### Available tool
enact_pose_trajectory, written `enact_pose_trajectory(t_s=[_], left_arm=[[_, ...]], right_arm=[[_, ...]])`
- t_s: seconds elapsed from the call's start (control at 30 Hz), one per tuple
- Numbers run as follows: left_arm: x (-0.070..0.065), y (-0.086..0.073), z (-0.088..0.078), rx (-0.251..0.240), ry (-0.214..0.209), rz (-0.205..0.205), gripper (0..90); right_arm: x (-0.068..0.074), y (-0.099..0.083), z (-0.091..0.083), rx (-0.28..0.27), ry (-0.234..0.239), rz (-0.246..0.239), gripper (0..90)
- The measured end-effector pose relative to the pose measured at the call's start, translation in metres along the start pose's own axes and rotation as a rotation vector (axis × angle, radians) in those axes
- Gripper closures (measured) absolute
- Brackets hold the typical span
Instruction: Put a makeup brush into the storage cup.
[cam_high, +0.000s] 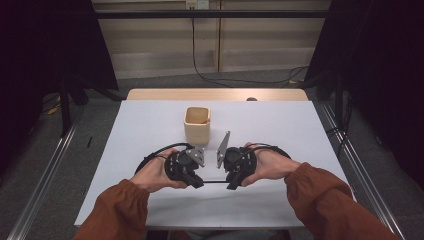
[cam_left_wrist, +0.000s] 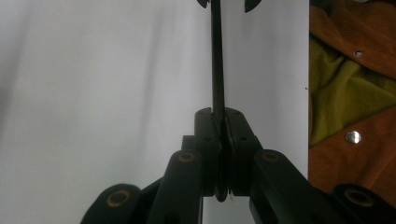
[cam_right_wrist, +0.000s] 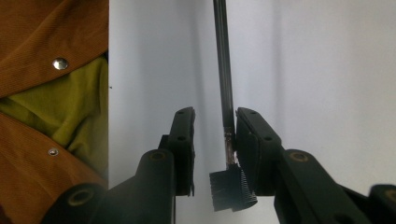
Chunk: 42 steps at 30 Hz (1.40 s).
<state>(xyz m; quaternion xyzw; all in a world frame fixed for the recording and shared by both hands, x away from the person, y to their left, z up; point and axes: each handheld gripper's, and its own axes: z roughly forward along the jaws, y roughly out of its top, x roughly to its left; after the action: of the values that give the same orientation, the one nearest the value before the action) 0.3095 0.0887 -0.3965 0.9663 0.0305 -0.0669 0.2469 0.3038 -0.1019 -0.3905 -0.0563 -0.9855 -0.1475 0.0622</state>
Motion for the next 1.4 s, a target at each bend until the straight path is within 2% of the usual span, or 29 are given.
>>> enact_pose_trajectory(t_s=[0.1,0.2,0.23,0.3,0.33,0.47,0.53,0.67,0.7,0.77,0.9,0.97,1.07,1.4], left_arm=[[-0.001,0.000,0.000,-0.005,0.005,-0.001,85.3],[-0.001,0.000,0.000,-0.012,0.019,-0.002,85.3],[-0.001,-0.001,0.000,-0.018,0.012,-0.004,85.4],[-0.002,-0.001,0.001,-0.013,0.022,-0.003,85.3],[-0.001,0.000,0.001,-0.005,0.008,0.003,85.3],[-0.002,0.001,0.000,-0.011,-0.003,0.004,85.4],[-0.002,0.000,0.001,-0.014,-0.002,0.002,85.4],[-0.002,-0.002,0.000,-0.018,0.002,-0.009,85.4],[-0.002,-0.003,-0.001,-0.024,0.004,-0.012,85.4],[-0.002,-0.005,-0.002,-0.031,0.005,-0.017,85.4],[-0.002,-0.009,-0.003,-0.043,0.005,-0.031,85.4],[-0.002,-0.010,-0.005,-0.045,0.019,-0.033,85.4],[-0.001,-0.012,-0.008,-0.059,0.010,-0.039,85.4],[-0.001,-0.021,-0.015,-0.086,0.028,-0.057,85.4]], right_arm=[[0.000,0.000,0.000,-0.007,0.001,0.004,61.3],[-0.001,0.001,0.001,-0.013,-0.006,0.004,51.1],[-0.001,0.001,0.001,-0.011,-0.007,0.010,47.8],[-0.001,0.000,0.000,-0.025,-0.012,0.012,42.9],[-0.002,0.000,0.000,-0.034,-0.013,0.016,40.1],[-0.003,-0.002,-0.001,-0.066,-0.003,0.033,35.7],[-0.003,-0.004,-0.001,-0.079,-0.015,0.034,31.8],[-0.004,-0.008,-0.003,-0.102,-0.021,0.070,25.4],[-0.005,-0.011,-0.005,-0.123,-0.028,0.078,22.0],[-0.005,-0.012,-0.006,-0.137,-0.038,0.097,20.8],[-0.010,-0.018,-0.012,-0.220,-0.065,0.122,15.9],[-0.009,-0.020,-0.013,-0.224,-0.066,0.144,13.2],[-0.010,-0.024,-0.015,-0.238,-0.070,0.151,12.0],[-0.014,-0.044,-0.022,-0.318,-0.095,0.207,9.2]])
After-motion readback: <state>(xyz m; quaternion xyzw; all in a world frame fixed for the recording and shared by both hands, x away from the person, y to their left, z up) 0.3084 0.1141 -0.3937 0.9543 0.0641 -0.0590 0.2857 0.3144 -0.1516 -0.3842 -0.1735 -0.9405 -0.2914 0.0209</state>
